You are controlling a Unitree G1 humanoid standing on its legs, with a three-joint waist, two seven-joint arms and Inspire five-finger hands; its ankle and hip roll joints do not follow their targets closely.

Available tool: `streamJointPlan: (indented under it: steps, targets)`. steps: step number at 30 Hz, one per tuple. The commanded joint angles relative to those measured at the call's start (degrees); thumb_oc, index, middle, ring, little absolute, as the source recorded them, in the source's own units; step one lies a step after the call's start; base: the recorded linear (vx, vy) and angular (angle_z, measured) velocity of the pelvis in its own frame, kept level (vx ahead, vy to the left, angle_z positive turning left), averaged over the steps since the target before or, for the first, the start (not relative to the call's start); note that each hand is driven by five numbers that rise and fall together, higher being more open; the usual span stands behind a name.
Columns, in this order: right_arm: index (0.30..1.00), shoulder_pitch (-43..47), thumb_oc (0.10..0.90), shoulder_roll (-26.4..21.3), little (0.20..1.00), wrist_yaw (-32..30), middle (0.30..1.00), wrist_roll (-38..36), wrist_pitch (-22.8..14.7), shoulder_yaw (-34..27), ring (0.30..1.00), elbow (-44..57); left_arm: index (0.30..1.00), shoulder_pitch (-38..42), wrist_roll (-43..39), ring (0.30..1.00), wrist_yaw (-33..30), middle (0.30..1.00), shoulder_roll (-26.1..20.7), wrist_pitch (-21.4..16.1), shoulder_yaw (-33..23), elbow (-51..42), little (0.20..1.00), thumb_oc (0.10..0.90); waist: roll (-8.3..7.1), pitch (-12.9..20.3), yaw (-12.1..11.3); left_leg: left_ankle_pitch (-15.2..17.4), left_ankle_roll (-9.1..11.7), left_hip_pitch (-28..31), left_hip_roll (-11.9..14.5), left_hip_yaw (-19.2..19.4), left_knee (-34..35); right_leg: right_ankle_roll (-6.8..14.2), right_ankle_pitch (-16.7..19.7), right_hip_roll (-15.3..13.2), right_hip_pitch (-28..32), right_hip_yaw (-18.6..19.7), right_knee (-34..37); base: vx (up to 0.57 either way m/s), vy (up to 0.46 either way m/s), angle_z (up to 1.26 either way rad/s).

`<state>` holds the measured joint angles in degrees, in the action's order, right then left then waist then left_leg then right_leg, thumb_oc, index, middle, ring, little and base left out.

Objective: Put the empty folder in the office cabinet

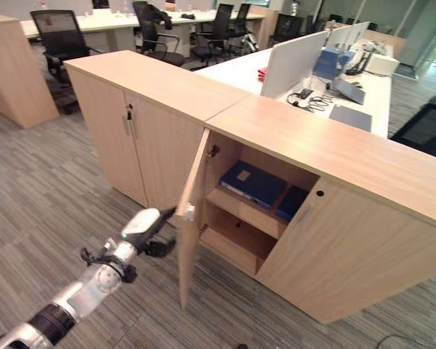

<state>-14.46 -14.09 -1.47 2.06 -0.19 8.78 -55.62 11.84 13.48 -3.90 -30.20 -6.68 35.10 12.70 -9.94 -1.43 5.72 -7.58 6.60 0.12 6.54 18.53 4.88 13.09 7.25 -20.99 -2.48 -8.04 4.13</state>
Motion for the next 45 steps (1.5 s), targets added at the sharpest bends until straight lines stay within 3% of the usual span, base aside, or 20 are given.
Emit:
streamJointPlan:
  steps: [1, 7, 15, 21, 23, 25, 26, 27, 28, 29, 31, 32, 34, 35, 37, 38, 41, 42, 43, 45]
  targets:
    - [0.900, 2.27, 0.800, -2.43, 0.900, -0.15, 0.900, 0.32, -0.10, 2.09, 0.900, -0.66, 0.900, 10.40, -5.74, 0.900, 0.78, 0.900, 3.66, -8.03, -2.57, -10.06, 0.900, 0.800, 3.17, -3.55, 1.39, 9.37, -3.29, 3.15, 0.34, -2.94, -0.24, 1.91, 0.18, -0.42, 4.20, -0.93, -1.54, -0.06, -0.070, -0.10]
    - [0.900, 3.48, 0.800, -2.53, 0.900, -0.30, 0.900, 0.08, -0.55, 3.70, 0.900, -1.63, 0.900, 13.52, -3.60, 0.900, 0.52, 0.900, 2.72, -9.09, 0.33, -11.30, 0.900, 0.800, 3.79, -4.44, 1.57, 8.80, -2.63, 3.27, 1.53, -1.30, -0.16, 1.91, -0.61, 0.65, 3.70, -0.36, 0.87, -0.05, -0.065, -0.21]
    - [0.900, 5.51, 0.800, -2.93, 0.900, -1.27, 0.900, -0.97, -0.54, 4.13, 0.900, -2.89, 0.900, 11.44, -4.61, 0.900, 0.15, 0.900, 2.69, -7.84, -1.75, -7.34, 0.900, 0.800, 6.02, -5.47, 2.26, 7.05, -0.96, 2.94, 3.73, -0.53, 0.12, 1.74, -1.87, 2.46, 2.57, 0.99, 0.87, 0.00, -0.126, -0.16]
    - [0.900, 7.37, 0.800, -4.21, 0.900, -1.95, 0.900, -2.25, 0.16, 2.06, 0.900, -4.83, 0.900, 4.63, -6.30, 0.900, -0.27, 0.900, 0.53, -5.89, -8.28, -7.92, 0.900, 0.800, 10.70, -8.22, 3.23, 4.54, 0.29, 1.97, 5.85, -0.81, 0.12, -1.04, -6.40, 3.70, -0.99, 2.49, -7.59, -0.01, -0.114, -0.10]
    - [0.900, 7.00, 0.800, -4.20, 0.900, -2.17, 0.900, -3.16, 0.18, 1.38, 0.900, -7.59, 0.900, 2.63, -6.92, 0.900, 0.46, 0.900, 0.06, -5.23, -9.86, -7.98, 0.900, 0.800, 12.27, -8.84, 3.80, 0.74, 1.98, 1.53, 9.21, -1.63, 0.12, -3.73, -10.73, 7.00, -1.34, 1.61, -11.87, -0.02, -0.332, 0.08]
    - [0.900, 6.64, 0.800, -4.03, 0.900, -2.15, 0.900, -3.40, 0.06, 1.40, 0.900, -8.41, 0.900, 1.73, -6.82, 0.900, 0.74, 0.900, -0.11, -4.90, -10.71, -7.96, 0.900, 0.800, 12.43, -8.88, 3.83, -1.21, 2.70, 1.10, 10.83, -2.01, 0.12, -4.63, -11.89, 8.52, -1.16, 1.05, -12.30, -0.02, -0.369, 0.24]
    - [0.900, 6.33, 0.800, -3.58, 0.900, -2.23, 0.900, -3.20, 0.13, 2.00, 0.900, -9.98, 0.900, 0.53, -6.05, 0.900, 0.71, 0.900, -0.38, -4.01, -12.12, -7.16, 0.900, 0.800, 12.12, -8.81, 3.08, -7.30, 4.22, 0.00, 14.06, -2.50, 0.12, -6.16, -13.16, 11.27, -0.54, -0.48, -12.32, -0.03, -0.474, 0.10]
    - [0.900, 5.98, 0.800, -3.51, 0.900, -2.39, 0.900, -2.93, -0.09, 2.44, 0.900, -10.37, 0.900, 0.06, -5.21, 0.900, 0.43, 0.900, -0.26, -3.34, -12.73, -6.55, 0.900, 0.800, 11.84, -8.59, 3.24, -10.35, 4.83, -0.59, 15.98, -1.33, 0.12, -7.14, -13.89, 12.57, 0.48, -1.80, -11.81, -0.01, -0.782, 0.23]
    - [0.900, 5.93, 0.800, -3.64, 0.900, -3.60, 0.900, -4.47, -0.37, 1.12, 0.900, -10.21, 0.900, -1.01, -4.97, 0.900, -0.19, 0.900, 0.52, -2.92, -13.73, -5.77, 0.900, 0.800, 10.40, -8.07, 3.91, -10.30, 4.91, -0.97, 17.35, 4.35, 0.00, -8.24, -15.07, 14.10, 2.30, -3.19, -10.81, 0.00, -0.578, 0.34]
    - [0.900, 6.06, 0.800, -3.73, 0.900, -4.10, 0.900, -5.65, -0.48, 0.08, 0.900, -10.13, 0.900, -1.87, -5.09, 0.900, -0.21, 0.900, 0.73, -2.88, -14.30, -5.70, 0.900, 0.800, 9.96, -7.98, 3.93, -9.70, 4.53, -0.88, 17.14, 6.41, -0.36, -8.57, -15.03, 14.41, 2.58, -3.47, -10.52, -0.02, -0.489, 0.61]
    - [0.900, 6.47, 0.800, -3.96, 0.900, -4.80, 0.900, -7.80, -0.65, -1.39, 0.900, -9.90, 0.900, -3.16, -5.67, 0.900, -0.22, 0.900, 0.95, -2.87, -15.47, -6.03, 0.900, 0.800, 9.53, -7.89, 3.65, -6.82, 3.29, -0.19, 15.74, 7.69, -0.91, -8.85, -14.94, 14.60, 2.57, -3.03, -10.33, -0.04, -0.195, 0.24]
    - [0.900, 6.92, 0.800, -4.80, 0.900, -5.89, 0.900, -11.90, -1.23, -4.42, 0.900, -9.42, 0.900, -4.11, -6.59, 0.900, -0.16, 0.900, 1.79, -2.55, -16.20, -5.84, 0.900, 0.800, 8.82, -8.02, 3.04, -0.87, 1.06, -2.33, 12.20, 3.12, -6.66, -9.30, -14.48, 14.74, 2.41, -2.63, -10.07, -0.05, -0.207, -0.15]
    - [0.900, 7.23, 0.800, -5.34, 0.900, -6.25, 0.900, -13.22, -1.44, -5.83, 0.900, -8.88, 0.900, -5.12, -6.77, 0.900, -0.09, 0.900, 2.42, -2.50, -16.50, -5.60, 0.900, 0.800, 7.82, -7.80, 2.69, 3.91, -0.47, -3.12, 8.12, -0.72, -9.94, -9.76, -13.60, 15.05, 2.88, -2.52, -9.07, -0.06, -0.192, -0.09]
    - [0.900, 7.25, 0.800, -5.33, 0.900, -6.24, 0.900, -13.23, -1.43, -5.81, 0.900, -8.82, 0.900, -5.13, -6.75, 0.900, -0.10, 0.900, 2.39, -2.50, -16.56, -5.64, 0.900, 0.800, 7.77, -7.92, 2.82, 3.27, -1.23, -3.94, 8.21, -0.15, -10.45, -9.99, -12.70, 14.96, 2.45, -3.08, -8.87, -0.06, -0.087, -0.08]
    - [0.900, 8.16, 0.800, -6.11, 0.900, -6.59, 0.900, -11.83, -1.19, -4.87, 0.900, -9.10, 0.900, -6.55, -6.18, 0.900, -0.41, 0.900, 2.72, -2.75, -17.25, -6.17, 0.900, 0.800, 7.08, -7.78, 1.57, 8.40, -3.31, -3.89, 1.97, -6.18, -11.95, -10.06, -11.77, 16.13, 3.30, -1.64, -7.22, 0.00, -0.078, 0.07]
    - [0.900, 8.18, 0.800, -6.11, 0.900, -6.59, 0.900, -11.83, -1.21, -4.84, 0.900, -9.12, 0.900, -6.58, -6.17, 0.900, -0.41, 0.900, 2.72, -2.75, -17.28, -6.19, 0.900, 0.800, 7.08, -7.85, 1.62, 8.56, -3.36, -3.90, 1.96, -6.21, -12.13, -10.02, -11.78, 16.11, 3.41, -1.67, -7.19, 0.02, -0.051, -0.22]
    - [0.900, 10.10, 0.800, -5.96, 0.900, -6.40, 0.900, -10.57, -0.91, -2.38, 0.900, -9.81, 0.900, -6.88, -5.67, 0.900, -1.17, 0.900, 3.03, -2.79, -17.58, -5.96, 0.900, 0.800, 6.85, -7.52, -0.04, 12.30, -5.98, -4.27, -6.81, -14.90, -12.57, -10.21, -10.47, 17.75, 3.22, 0.76, -6.39, 0.02, -0.027, -0.46]
    - [0.900, 10.12, 0.800, -5.95, 0.900, -6.40, 0.900, -10.57, -0.91, -2.36, 0.900, -9.83, 0.900, -6.87, -5.66, 0.900, -1.19, 0.900, 3.04, -2.81, -17.58, -5.93, 0.900, 0.800, 6.84, -7.51, 0.02, 12.29, -6.02, -4.23, -6.86, -14.94, -12.50, -10.17, -10.49, 17.71, 3.26, 0.72, -6.36, 0.02, -0.001, -0.56]
    - [0.900, 10.40, 0.800, -5.51, 0.900, -5.97, 0.900, -9.48, -0.57, -1.05, 0.900, -10.29, 0.900, -6.16, -4.80, 0.900, -1.36, 0.900, 3.00, -2.63, -17.51, -5.62, 0.900, 0.800, 6.82, -7.30, -0.62, 12.34, -6.71, -4.78, -10.21, -18.15, -12.09, -10.07, -9.48, 18.66, 3.14, 2.05, -5.85, 0.01, 0.009, -0.69]
    - [0.900, 10.36, 0.800, -4.85, 0.900, -5.36, 0.900, -7.46, -0.27, 0.94, 0.900, -10.96, 0.900, -5.02, -3.61, 0.900, -1.64, 0.900, 2.68, -2.81, -17.37, -5.55, 0.900, 0.800, 7.09, -6.55, -0.86, 12.00, -7.29, -3.85, -11.62, -20.16, -10.36, -9.80, -8.78, 19.55, 3.30, 3.10, -4.83, 0.03, 0.031, -0.64]
